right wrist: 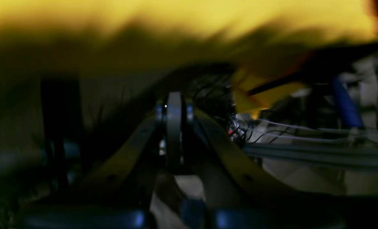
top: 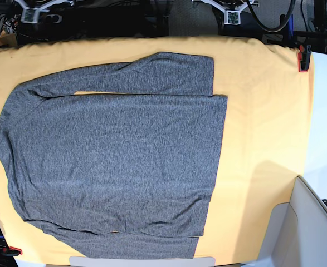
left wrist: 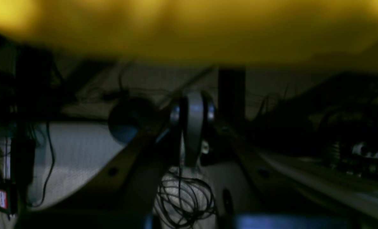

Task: Fold the T-shirt properly
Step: 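Lower both grippers toward the shoulder corners of the grey shirt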

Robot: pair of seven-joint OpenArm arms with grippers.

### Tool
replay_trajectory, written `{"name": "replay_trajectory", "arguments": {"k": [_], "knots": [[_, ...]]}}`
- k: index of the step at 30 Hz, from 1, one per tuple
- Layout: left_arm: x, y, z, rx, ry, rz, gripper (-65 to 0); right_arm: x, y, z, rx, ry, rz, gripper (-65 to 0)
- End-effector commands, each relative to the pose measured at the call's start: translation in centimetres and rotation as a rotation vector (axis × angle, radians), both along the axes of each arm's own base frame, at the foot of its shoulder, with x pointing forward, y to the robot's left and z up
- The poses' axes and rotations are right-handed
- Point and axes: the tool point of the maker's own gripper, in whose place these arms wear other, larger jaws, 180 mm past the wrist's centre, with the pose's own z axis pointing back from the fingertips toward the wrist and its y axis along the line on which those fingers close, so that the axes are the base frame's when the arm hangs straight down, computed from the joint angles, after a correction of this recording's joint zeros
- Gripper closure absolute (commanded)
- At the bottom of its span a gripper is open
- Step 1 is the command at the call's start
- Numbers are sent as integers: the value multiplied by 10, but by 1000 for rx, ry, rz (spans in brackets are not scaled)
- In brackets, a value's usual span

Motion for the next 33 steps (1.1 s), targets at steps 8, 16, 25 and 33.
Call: {"name": "replay_trajectory", "arguments": {"k": [8, 16, 25, 33], "knots": [[62, -1, 83, 14, -268, -15, 0, 41, -12, 52, 24, -194, -47, 0], [108, -18, 139, -26, -466, -41, 0, 107, -9, 71, 84, -368, -99, 0], [129, -45, 148, -92, -492, -82, 0, 149, -23, 111, 113, -577, -175, 0], [151, -70, 139, -139, -380, -130, 0, 164, 2, 114, 154, -552, 26, 0]]}}
